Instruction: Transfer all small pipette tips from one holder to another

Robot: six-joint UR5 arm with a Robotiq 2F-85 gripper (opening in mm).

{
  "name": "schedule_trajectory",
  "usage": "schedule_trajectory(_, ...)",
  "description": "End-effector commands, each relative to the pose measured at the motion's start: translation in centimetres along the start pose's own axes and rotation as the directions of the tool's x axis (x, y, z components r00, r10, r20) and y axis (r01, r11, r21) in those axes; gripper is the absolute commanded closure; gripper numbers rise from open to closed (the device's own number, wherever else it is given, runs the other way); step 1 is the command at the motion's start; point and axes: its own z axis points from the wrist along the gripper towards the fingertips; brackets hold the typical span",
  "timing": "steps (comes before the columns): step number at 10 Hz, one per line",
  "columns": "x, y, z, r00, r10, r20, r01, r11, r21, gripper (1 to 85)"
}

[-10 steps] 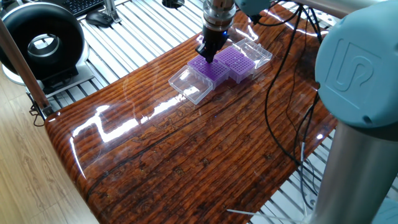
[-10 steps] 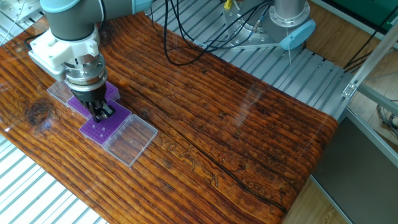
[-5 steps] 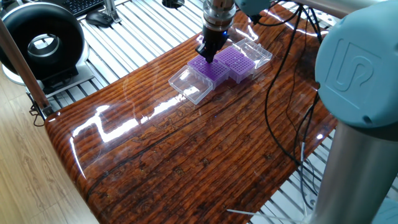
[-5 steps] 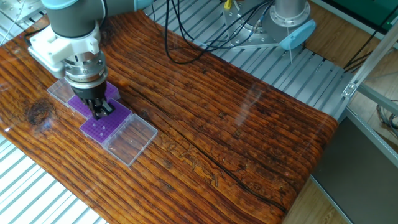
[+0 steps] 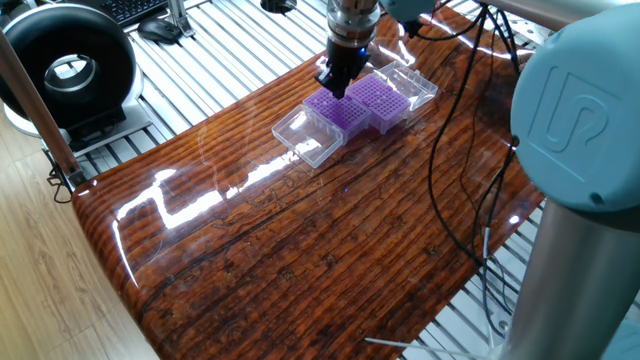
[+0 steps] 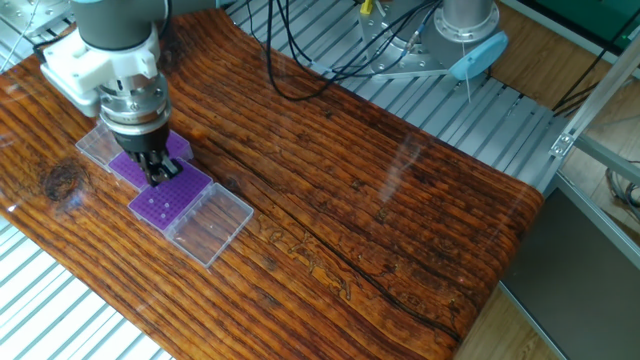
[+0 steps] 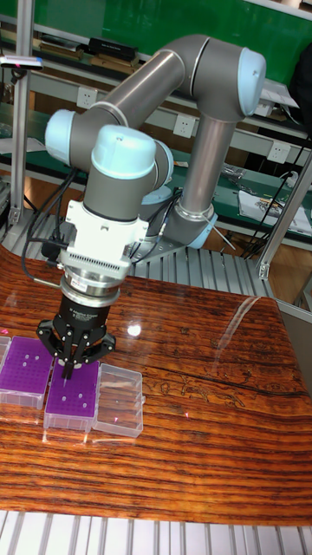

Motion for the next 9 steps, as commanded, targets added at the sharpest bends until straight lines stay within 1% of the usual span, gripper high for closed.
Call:
schedule_trajectory(1,0.0,-0.3,-1.3,1.000,0.011,0.000,-0.011,1.000,-0.009,84.7)
schedule_trajectory(3,0.2,-0.7,-1.5,1.000,0.007,-0.004,-0.007,1.000,-0.002,84.7)
schedule_trajectory(5,0.3,-1.5,-1.4,1.000,-0.014,0.000,0.014,1.000,-0.005,84.7)
schedule_trajectory(7,0.7,-2.8,-1.6,0.999,-0.040,-0.007,0.040,0.999,0.003,84.7)
schedule_trajectory(9,1.4,-5.0,-1.5,0.997,-0.077,-0.006,0.077,0.997,0.004,84.7)
